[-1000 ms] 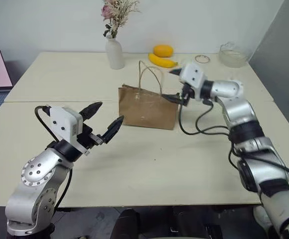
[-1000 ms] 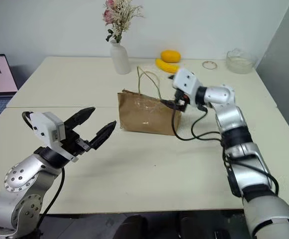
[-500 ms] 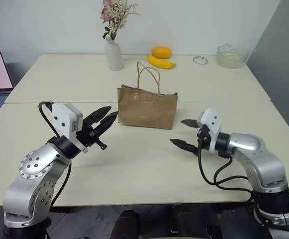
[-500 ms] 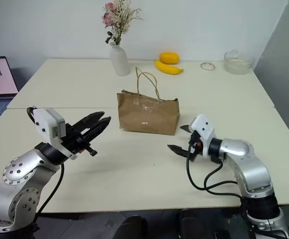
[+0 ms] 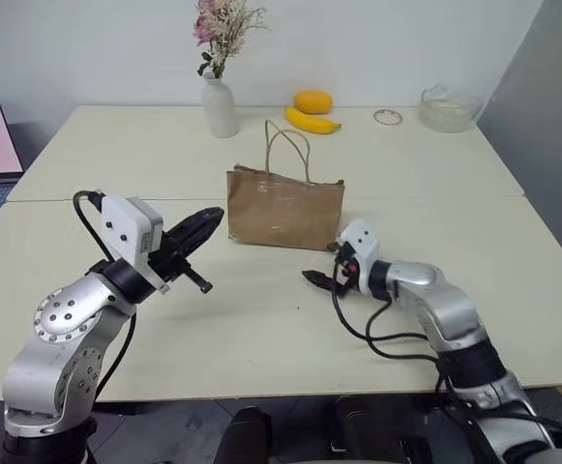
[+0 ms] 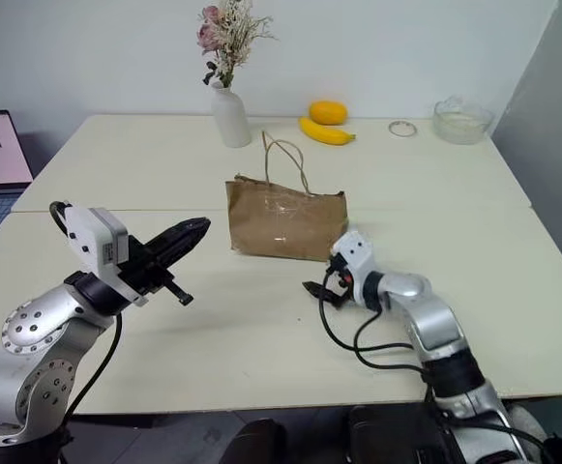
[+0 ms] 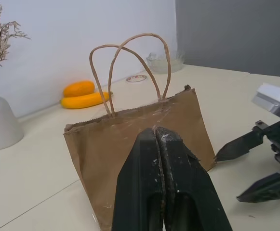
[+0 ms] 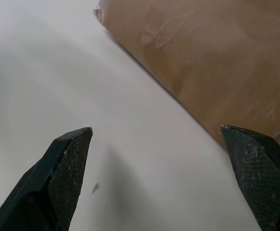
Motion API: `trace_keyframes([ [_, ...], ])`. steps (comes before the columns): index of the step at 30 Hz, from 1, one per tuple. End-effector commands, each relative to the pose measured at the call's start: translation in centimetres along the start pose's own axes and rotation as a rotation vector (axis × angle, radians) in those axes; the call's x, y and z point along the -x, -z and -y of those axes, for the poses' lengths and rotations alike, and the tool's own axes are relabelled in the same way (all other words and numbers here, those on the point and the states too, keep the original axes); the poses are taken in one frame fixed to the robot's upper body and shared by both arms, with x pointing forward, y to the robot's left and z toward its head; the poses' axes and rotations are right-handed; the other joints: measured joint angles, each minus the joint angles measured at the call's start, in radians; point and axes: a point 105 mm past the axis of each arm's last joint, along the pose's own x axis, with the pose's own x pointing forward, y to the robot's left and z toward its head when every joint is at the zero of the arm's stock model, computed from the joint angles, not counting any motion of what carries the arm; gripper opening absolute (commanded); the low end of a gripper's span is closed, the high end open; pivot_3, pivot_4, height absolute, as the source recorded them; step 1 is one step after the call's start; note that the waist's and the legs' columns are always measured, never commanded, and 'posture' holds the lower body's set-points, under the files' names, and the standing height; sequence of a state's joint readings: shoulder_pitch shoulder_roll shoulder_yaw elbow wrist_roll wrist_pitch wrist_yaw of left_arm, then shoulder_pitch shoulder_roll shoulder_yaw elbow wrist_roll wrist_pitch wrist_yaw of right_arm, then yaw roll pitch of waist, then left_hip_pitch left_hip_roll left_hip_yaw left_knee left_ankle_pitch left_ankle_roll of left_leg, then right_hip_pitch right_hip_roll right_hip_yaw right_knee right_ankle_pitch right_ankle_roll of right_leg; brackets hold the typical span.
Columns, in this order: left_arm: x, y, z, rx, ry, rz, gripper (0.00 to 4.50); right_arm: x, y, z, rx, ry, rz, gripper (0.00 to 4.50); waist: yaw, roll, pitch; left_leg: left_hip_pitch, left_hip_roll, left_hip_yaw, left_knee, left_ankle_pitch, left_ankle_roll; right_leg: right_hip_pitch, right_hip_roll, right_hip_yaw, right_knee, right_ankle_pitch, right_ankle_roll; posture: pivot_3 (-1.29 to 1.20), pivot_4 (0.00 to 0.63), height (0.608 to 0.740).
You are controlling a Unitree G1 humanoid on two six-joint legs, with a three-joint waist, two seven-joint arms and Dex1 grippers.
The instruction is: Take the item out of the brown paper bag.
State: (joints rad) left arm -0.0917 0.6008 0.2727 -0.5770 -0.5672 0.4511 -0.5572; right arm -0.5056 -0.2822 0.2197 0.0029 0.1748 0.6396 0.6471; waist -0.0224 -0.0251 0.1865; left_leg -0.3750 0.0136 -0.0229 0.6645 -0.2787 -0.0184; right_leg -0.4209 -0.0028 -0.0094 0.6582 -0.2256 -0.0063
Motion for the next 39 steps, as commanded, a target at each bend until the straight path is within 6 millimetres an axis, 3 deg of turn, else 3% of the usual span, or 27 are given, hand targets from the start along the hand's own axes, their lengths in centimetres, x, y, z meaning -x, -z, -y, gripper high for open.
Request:
trace_keyframes([
  [1, 0.0, -0.9, 0.0, -0.041, -0.004, 0.017, 0.02, -0.5, -1.1, 0.7, 0.022, 0.018, 0.037, 4.50, 0.000, 0.000, 0.000, 0.000, 0.000, 0.000, 0.000, 0.000, 0.000, 0.000, 0.000, 0.000, 0.000, 0.000, 0.000, 0.00, 0.150, 0.740],
  [8, -0.1, -0.9, 0.1, -0.041, -0.008, 0.015, 0.02, -1.1, -2.0, 2.7, 0.074, 0.112, 0.067, 4.50, -0.001, 0.000, 0.000, 0.000, 0.000, 0.000, 0.001, 0.000, 0.000, 0.000, -0.001, 0.000, 0.000, 0.000, 0.000, 0.00, 0.150, 0.740],
  [13, -0.2, -0.9, 0.2, -0.040, -0.006, 0.011, 0.02, -0.7, -2.9, 3.1, 0.100, 0.129, 0.104, 4.50, -0.001, 0.000, 0.000, 0.000, 0.000, 0.000, 0.000, 0.000, 0.000, 0.000, 0.000, 0.000, 0.001, 0.000, 0.000, 0.00, 0.150, 0.740],
  [18, -0.5, -1.0, -0.3, -0.049, 0.000, 0.002, 0.02, 1.5, -4.5, 0.9, 0.141, 0.041, 0.186, 4.50, 0.002, 0.000, 0.000, -0.001, 0.000, -0.001, 0.000, 0.000, 0.000, -0.001, 0.000, 0.000, 0.000, 0.000, 0.000, 0.00, 0.150, 0.740],
  [21, -1.1, -1.4, -1.8, -0.063, -0.009, 0.019, 0.02, 3.6, -5.3, -0.6, 0.181, 0.005, 0.266, 4.50, 0.007, 0.000, 0.000, -0.002, 0.000, -0.001, 0.000, 0.000, 0.000, -0.001, 0.000, -0.001, -0.001, 0.000, 0.000, 0.00, 0.150, 0.740],
  [26, -3.8, -0.7, -6.0, -0.204, -0.029, -0.035, 0.02, 6.7, -5.8, -2.2, 0.201, 0.048, 0.356, 4.50, 0.015, 0.000, 0.000, -0.001, -0.001, -0.001, 0.000, 0.000, 0.000, 0.000, 0.000, -0.001, 0.000, 0.000, 0.000, 0.00, 0.150, 0.740],
  [32, -10.3, 2.1, -11.8, -0.284, -0.067, -0.177, 0.02, 9.2, -6.6, -4.4, 0.163, 0.063, 0.429, 4.50, 0.026, -0.001, -0.001, -0.002, -0.004, 0.001, 0.001, 0.000, 0.000, -0.001, 0.002, -0.004, -0.001, 0.000, 0.000, 0.00, 0.150, 0.740],
  [36, -13.3, 2.4, -13.0, -0.309, -0.116, -0.221, 0.02, 9.7, -6.5, -4.7, 0.144, 0.099, 0.429, 4.50, 0.023, -0.002, -0.001, -0.006, -0.004, 0.001, 0.001, 0.000, 0.000, -0.001, 0.002, -0.005, -0.004, 0.000, 0.001, 0.00, 0.150, 0.740],
  [39, -14.7, 3.0, -11.9, -0.330, -0.066, -0.266, 0.02, 10.2, -6.5, -4.6, 0.131, 0.134, 0.432, 4.50, 0.015, -0.002, -0.001, -0.008, -0.004, 0.003, 0.000, 0.000, 0.000, -0.002, 0.002, -0.004, -0.010, 0.001, 0.001, 0.00, 0.150, 0.740],
])
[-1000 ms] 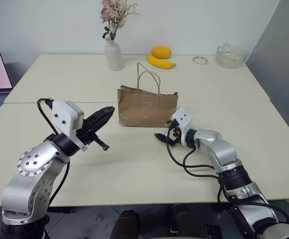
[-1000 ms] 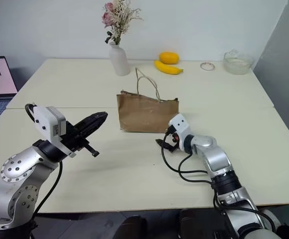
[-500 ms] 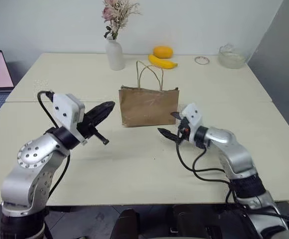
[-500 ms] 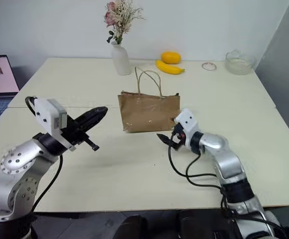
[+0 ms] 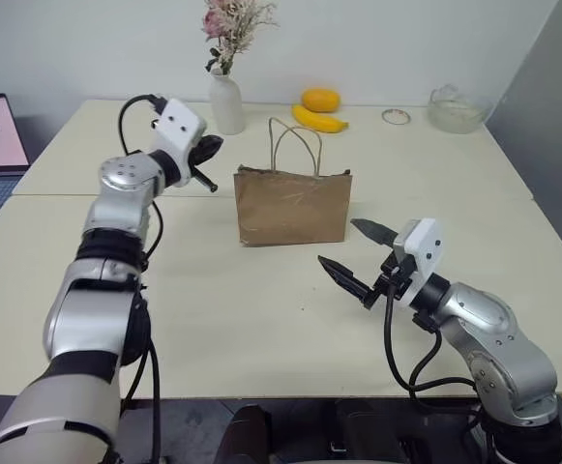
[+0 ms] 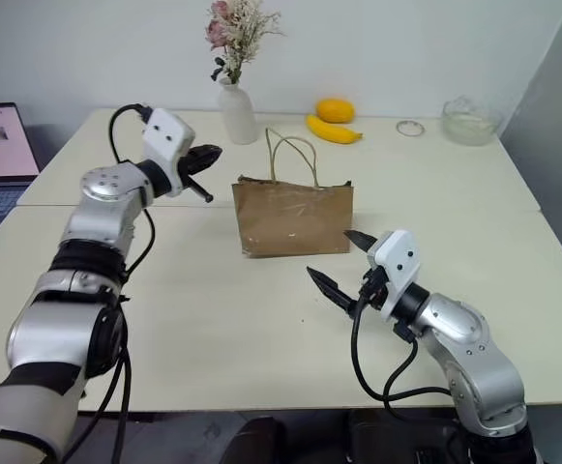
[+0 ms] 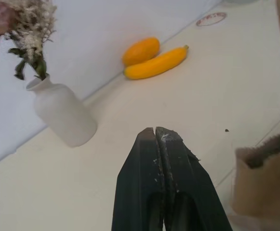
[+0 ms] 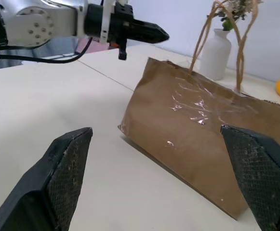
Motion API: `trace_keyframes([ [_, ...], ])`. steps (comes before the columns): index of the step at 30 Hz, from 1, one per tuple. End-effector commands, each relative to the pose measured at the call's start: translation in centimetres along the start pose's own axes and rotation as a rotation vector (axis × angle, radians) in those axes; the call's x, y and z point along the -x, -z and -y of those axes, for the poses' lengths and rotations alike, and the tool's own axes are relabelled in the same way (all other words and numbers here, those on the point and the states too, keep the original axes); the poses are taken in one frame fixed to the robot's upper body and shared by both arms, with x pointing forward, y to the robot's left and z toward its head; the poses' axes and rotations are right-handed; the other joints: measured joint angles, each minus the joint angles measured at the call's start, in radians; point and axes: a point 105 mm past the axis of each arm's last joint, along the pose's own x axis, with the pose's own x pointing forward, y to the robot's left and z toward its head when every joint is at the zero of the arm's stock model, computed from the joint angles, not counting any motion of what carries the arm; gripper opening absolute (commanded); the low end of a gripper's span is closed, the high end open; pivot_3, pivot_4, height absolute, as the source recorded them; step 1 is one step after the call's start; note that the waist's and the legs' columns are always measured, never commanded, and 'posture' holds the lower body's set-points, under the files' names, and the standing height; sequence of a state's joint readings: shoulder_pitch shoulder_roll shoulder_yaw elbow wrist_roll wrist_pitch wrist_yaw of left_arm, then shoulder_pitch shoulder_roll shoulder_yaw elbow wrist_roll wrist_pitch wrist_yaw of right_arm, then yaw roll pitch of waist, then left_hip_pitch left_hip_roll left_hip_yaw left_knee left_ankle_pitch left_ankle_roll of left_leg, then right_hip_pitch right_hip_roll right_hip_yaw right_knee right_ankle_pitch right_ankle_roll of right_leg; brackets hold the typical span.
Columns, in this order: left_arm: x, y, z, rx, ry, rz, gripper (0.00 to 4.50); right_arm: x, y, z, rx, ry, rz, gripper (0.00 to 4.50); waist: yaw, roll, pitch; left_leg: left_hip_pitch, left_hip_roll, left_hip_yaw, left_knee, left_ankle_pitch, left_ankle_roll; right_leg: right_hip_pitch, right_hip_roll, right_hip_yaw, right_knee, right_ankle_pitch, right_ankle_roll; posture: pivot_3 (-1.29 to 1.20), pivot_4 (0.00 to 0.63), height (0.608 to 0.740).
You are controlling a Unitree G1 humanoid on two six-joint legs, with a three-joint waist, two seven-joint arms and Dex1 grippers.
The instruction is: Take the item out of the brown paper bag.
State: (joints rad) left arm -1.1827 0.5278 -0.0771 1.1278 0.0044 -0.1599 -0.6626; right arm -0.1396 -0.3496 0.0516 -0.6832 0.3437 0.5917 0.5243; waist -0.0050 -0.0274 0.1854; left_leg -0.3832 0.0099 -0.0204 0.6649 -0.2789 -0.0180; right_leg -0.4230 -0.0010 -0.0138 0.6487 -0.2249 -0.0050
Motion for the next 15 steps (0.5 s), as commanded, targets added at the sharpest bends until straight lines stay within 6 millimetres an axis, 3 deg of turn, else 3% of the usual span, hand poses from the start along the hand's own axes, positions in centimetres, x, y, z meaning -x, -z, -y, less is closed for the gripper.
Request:
trace_keyframes([
  [1, -1.0, -0.5, 0.9, -0.072, 0.056, -0.025, 0.02, 0.8, -1.5, 0.1, 0.014, 0.039, 0.048, 4.50, -0.004, 0.000, 0.000, 0.000, 0.000, 0.000, -0.001, 0.000, 0.000, 0.000, 0.000, 0.000, -0.001, 0.000, 0.000, 0.00, 0.150, 0.740],
  [6, -1.3, -1.1, 3.7, -0.061, 0.248, 0.018, 0.02, 1.9, -1.3, 0.2, 0.015, 0.040, 0.011, 4.50, -0.002, 0.000, 0.000, -0.001, 0.001, 0.002, -0.001, 0.000, 0.000, -0.001, -0.001, 0.000, -0.001, -0.001, 0.001, 0.00, 0.150, 0.740],
  [15, 1.1, -1.7, 5.9, -0.094, 0.562, 0.106, 0.02, 4.8, -0.5, 0.5, 0.026, -0.015, -0.100, 4.50, 0.000, -0.001, 0.000, -0.001, 0.001, 0.002, 0.000, 0.000, 0.000, 0.001, -0.001, 0.000, 0.000, -0.001, 0.001, 0.00, 0.150, 0.740],
])
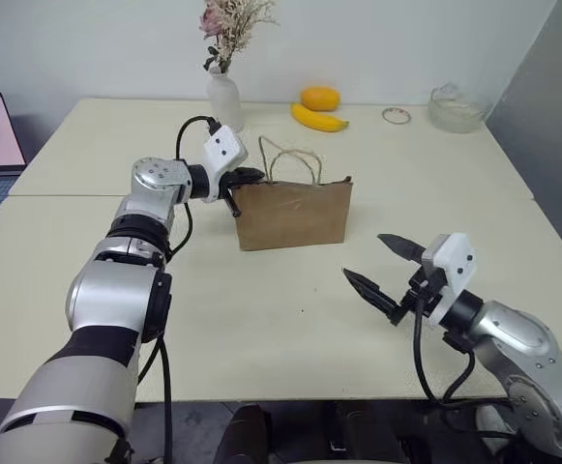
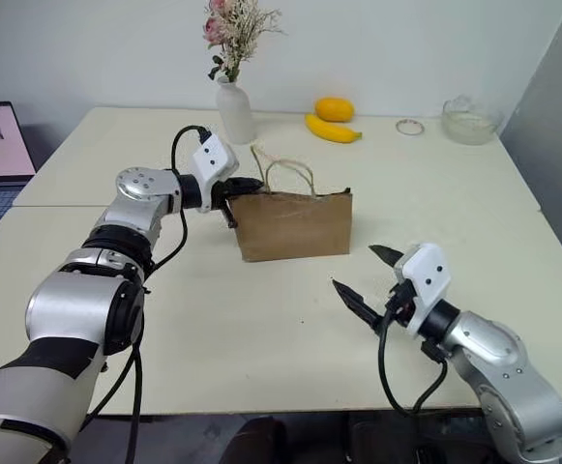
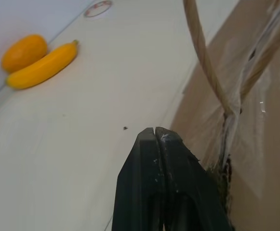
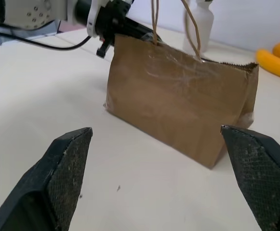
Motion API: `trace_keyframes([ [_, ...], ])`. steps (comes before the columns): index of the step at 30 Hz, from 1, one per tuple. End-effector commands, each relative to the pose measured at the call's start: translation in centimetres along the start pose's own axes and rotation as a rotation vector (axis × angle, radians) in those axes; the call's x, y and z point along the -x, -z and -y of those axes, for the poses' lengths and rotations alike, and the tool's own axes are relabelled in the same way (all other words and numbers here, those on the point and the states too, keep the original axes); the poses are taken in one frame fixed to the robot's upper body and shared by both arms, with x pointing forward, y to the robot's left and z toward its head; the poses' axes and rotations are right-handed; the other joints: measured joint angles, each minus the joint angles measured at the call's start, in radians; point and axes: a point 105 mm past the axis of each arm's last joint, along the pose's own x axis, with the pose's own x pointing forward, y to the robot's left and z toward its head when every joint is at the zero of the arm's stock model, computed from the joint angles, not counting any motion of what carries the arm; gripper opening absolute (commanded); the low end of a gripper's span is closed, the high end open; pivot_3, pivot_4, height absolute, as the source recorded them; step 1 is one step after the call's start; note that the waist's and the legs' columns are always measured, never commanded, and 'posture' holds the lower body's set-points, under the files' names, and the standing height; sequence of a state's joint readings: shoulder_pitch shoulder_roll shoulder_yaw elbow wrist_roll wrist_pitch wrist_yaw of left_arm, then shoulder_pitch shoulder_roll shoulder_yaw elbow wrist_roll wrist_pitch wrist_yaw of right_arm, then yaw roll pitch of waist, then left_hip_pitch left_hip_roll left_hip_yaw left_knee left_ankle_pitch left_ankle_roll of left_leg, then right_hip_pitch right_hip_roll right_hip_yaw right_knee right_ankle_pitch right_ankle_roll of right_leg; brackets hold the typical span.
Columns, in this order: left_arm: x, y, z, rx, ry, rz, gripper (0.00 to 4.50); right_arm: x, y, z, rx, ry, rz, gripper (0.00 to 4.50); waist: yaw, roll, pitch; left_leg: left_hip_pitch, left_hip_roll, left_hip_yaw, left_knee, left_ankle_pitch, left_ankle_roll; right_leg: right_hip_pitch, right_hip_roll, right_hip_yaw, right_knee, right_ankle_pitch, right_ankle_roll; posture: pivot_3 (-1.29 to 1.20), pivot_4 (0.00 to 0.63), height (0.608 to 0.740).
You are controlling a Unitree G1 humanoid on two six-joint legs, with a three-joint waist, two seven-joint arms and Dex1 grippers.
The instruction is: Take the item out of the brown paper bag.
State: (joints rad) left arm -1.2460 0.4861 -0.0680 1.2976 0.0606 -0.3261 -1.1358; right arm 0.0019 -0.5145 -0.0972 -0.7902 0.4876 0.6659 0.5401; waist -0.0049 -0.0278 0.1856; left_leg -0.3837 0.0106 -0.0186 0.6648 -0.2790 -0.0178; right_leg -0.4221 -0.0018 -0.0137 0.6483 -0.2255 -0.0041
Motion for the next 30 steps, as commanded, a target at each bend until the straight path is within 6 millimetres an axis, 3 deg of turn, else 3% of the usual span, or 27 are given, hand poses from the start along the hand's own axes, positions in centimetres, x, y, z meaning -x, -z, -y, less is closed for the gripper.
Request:
trace_keyframes([
  [1, 0.6, -1.5, 0.7, -0.061, 0.096, 0.073, 0.02, 1.1, -0.9, -0.1, 0.039, -0.040, 0.006, 4.50, 0.000, 0.000, 0.000, 0.000, 0.000, 0.000, 0.000, 0.000, 0.000, 0.000, 0.000, 0.000, 0.000, 0.000, 0.000, 0.00, 0.150, 0.740],
  [8, 1.3, -0.5, 4.7, -0.088, 0.353, 0.098, 0.02, 2.0, -0.3, 0.1, 0.060, -0.098, -0.063, 4.50, -0.001, 0.000, 0.000, 0.002, 0.000, 0.000, 0.001, 0.000, 0.000, 0.001, 0.000, 0.001, 0.001, 0.000, 0.000, 0.00, 0.150, 0.740],
  [17, 4.2, -0.4, 10.7, -0.079, 0.547, 0.106, 0.02, 2.4, -0.1, -0.2, 0.072, -0.152, -0.100, 4.50, -0.002, 0.001, -0.001, 0.003, 0.004, -0.002, 0.002, 0.000, 0.000, 0.001, 0.000, 0.003, 0.004, 0.000, 0.000, 0.00, 0.150, 0.740],
  [20, 5.2, -1.2, 10.8, -0.084, 0.524, 0.104, 0.02, 2.4, -0.3, -0.3, 0.082, -0.167, -0.106, 4.50, 0.000, 0.001, -0.001, 0.003, 0.003, -0.003, 0.003, 0.000, 0.000, 0.001, 0.000, 0.002, 0.007, 0.000, 0.000, 0.00, 0.150, 0.740],
  [23, 6.1, -3.0, 9.2, -0.142, 0.405, 0.141, 0.02, 2.4, -0.5, -0.4, 0.090, -0.185, -0.111, 4.50, 0.000, 0.001, -0.001, 0.004, 0.003, -0.003, 0.006, 0.000, 0.000, 0.001, 0.000, 0.002, 0.010, 0.000, 0.000, 0.00, 0.150, 0.740],
  [26, 6.9, -3.6, 7.9, -0.320, 0.259, 0.107, 0.02, 2.1, -0.8, -0.9, 0.090, -0.221, -0.101, 4.50, 0.000, 0.001, -0.001, 0.004, 0.003, -0.003, 0.007, 0.000, 0.000, 0.001, 0.000, 0.002, 0.011, 0.000, 0.000, 0.00, 0.150, 0.740],
  [30, 8.0, -2.9, 10.2, -0.395, 0.303, 0.084, 0.92, 1.5, -0.9, -2.0, 0.082, -0.297, -0.096, 4.50, -0.004, 0.001, -0.001, 0.005, 0.004, -0.003, 0.006, 0.000, 0.000, 0.001, 0.000, 0.004, 0.010, 0.000, 0.000, 0.00, 0.150, 0.740],
])
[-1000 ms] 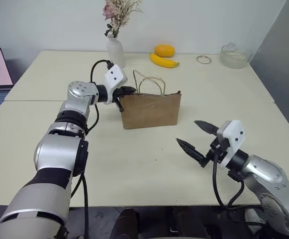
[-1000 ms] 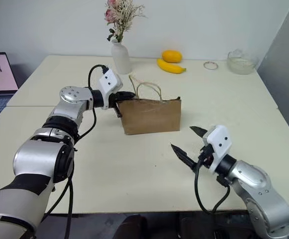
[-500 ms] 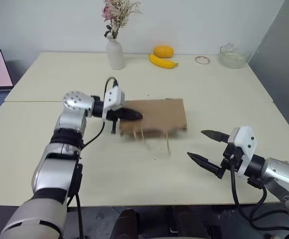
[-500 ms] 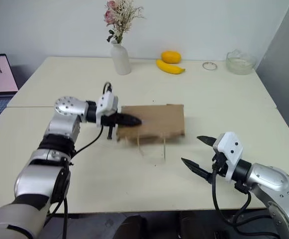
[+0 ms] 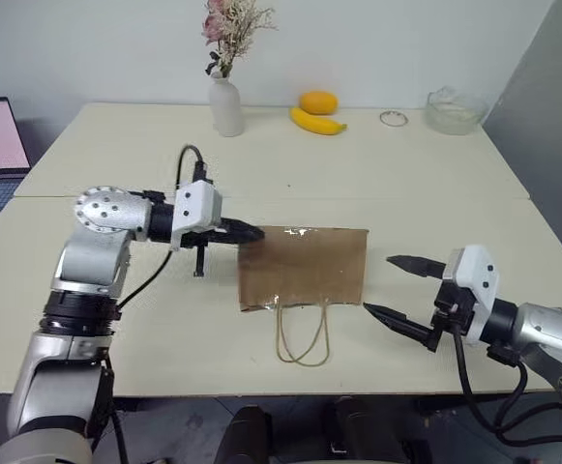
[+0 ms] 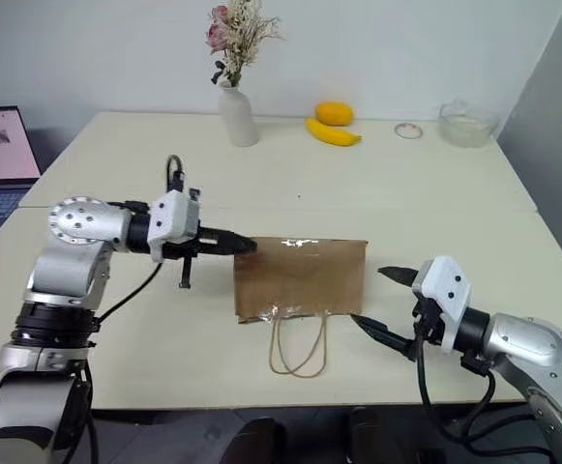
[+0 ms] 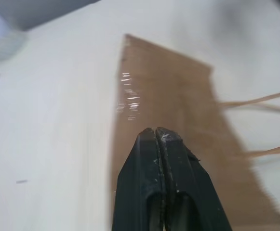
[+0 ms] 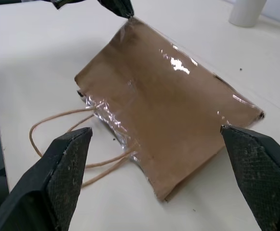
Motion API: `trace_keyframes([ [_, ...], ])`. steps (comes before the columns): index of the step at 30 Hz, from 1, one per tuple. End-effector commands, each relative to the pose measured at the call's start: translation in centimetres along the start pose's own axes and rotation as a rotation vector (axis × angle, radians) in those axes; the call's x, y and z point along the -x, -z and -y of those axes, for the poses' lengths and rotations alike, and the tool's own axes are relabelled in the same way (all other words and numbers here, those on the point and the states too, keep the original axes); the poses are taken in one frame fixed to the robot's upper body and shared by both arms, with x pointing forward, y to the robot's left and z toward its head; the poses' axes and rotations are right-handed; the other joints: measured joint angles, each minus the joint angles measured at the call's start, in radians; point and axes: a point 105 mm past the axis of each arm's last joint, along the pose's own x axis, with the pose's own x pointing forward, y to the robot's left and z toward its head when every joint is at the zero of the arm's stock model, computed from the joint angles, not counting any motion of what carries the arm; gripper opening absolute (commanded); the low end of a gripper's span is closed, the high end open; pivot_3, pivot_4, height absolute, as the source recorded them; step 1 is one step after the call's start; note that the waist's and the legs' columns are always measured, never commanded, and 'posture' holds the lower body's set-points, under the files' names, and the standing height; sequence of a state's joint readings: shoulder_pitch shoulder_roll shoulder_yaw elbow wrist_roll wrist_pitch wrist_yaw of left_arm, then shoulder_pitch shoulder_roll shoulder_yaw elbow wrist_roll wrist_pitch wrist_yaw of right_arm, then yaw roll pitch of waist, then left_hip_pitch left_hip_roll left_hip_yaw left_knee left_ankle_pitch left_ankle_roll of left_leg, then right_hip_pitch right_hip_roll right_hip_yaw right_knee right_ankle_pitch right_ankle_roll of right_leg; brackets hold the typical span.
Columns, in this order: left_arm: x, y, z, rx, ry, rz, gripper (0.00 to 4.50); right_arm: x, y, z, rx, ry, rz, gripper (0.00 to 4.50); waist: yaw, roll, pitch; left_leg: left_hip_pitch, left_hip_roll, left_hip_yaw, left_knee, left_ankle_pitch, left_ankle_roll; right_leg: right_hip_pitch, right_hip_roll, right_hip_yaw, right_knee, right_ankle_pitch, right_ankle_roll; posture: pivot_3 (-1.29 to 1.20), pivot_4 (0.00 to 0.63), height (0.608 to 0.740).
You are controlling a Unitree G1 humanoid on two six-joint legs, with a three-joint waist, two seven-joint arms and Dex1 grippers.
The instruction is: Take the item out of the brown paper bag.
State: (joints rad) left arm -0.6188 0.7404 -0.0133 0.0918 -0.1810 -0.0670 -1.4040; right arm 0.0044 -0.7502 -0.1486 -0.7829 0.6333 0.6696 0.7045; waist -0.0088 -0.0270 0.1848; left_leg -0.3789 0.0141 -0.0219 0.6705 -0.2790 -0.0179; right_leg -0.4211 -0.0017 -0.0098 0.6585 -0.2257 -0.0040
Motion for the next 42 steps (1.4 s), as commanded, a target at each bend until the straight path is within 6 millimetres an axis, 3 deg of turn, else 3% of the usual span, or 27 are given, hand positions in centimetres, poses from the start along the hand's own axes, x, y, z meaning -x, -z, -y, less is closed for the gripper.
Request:
trace_keyframes([
  [1, 0.1, -1.2, 2.3, -0.082, 0.049, 0.019, 1.22, -0.6, -0.8, -1.3, 0.025, -0.102, 0.015, 4.50, -0.001, 0.000, 0.000, 0.000, 0.000, 0.000, 0.000, 0.000, 0.000, 0.000, 0.000, 0.000, 0.000, 0.000, 0.000, 0.00, 0.150, 0.740],
  [6, -1.2, -2.3, 6.6, -0.136, 0.160, 0.065, 2.78, -0.5, -0.4, -2.3, 0.005, -0.206, -0.024, 4.50, 0.010, 0.000, 0.000, -0.001, 0.000, -0.001, 0.001, 0.000, 0.000, 0.000, -0.001, -0.001, -0.001, 0.000, 0.000, 0.00, 0.150, 0.740],
  [11, -2.3, -1.8, 9.1, -0.147, 0.226, 0.081, 2.78, -0.1, 0.6, -3.6, -0.023, -0.284, -0.090, 4.50, 0.011, -0.001, 0.000, 0.000, -0.001, 0.000, 0.001, 0.000, 0.000, 0.001, -0.002, -0.001, -0.001, 0.000, 0.000, 0.00, 0.150, 0.740],
  [19, -4.2, 0.4, 10.5, -0.305, 0.324, 0.053, 2.78, 0.9, 1.4, -4.4, -0.055, -0.313, -0.155, 4.50, 0.010, 0.000, 0.000, -0.001, -0.001, 0.001, 0.001, 0.000, 0.000, 0.001, -0.001, -0.002, -0.001, 0.000, 0.000, 0.00, 0.150, 0.740],
  [22, -5.1, 1.3, 10.6, -0.344, 0.335, 0.047, 2.78, 0.9, 1.5, -4.4, -0.051, -0.300, -0.157, 4.50, 0.010, -0.001, 0.000, -0.001, -0.001, 0.001, 0.001, 0.000, 0.000, 0.001, -0.001, -0.002, -0.001, 0.000, 0.000, 0.00, 0.150, 0.740],
  [32, -7.6, 0.9, 10.1, -0.361, 0.292, 0.099, 2.78, 1.1, 1.6, -4.4, -0.037, -0.259, -0.165, 4.50, 0.010, -0.001, 0.000, -0.001, -0.001, 0.002, 0.001, 0.000, 0.000, 0.001, -0.001, -0.002, -0.001, 0.000, 0.000, 0.00, 0.150, 0.740],
  [35, -8.3, 0.4, 10.1, -0.354, 0.279, 0.133, 2.20, 1.1, 1.6, -4.5, -0.034, -0.256, -0.168, 4.50, 0.009, -0.001, 0.000, -0.001, -0.001, 0.002, 0.001, 0.000, 0.000, 0.001, -0.001, -0.002, -0.001, 0.000, 0.000, 0.00, 0.150, 0.740],
  [40, -9.0, 0.1, 10.0, -0.312, 0.250, 0.166, 0.68, 0.9, 1.9, -4.2, -0.012, -0.226, -0.194, 4.50, 0.009, -0.001, 0.000, -0.001, -0.001, 0.003, 0.001, 0.000, 0.000, 0.001, -0.001, -0.002, -0.001, 0.000, 0.000, 0.00, 0.150, 0.740],
  [42, -9.4, -1.3, 7.8, -0.177, 0.119, 0.221, 0.11, 0.9, 1.9, -4.2, 0.001, -0.228, -0.194, 4.50, 0.009, -0.001, 0.000, -0.001, -0.001, 0.002, 0.001, 0.000, 0.000, 0.001, -0.001, -0.002, -0.001, 0.000, 0.000, 0.00, 0.150, 0.740],
])
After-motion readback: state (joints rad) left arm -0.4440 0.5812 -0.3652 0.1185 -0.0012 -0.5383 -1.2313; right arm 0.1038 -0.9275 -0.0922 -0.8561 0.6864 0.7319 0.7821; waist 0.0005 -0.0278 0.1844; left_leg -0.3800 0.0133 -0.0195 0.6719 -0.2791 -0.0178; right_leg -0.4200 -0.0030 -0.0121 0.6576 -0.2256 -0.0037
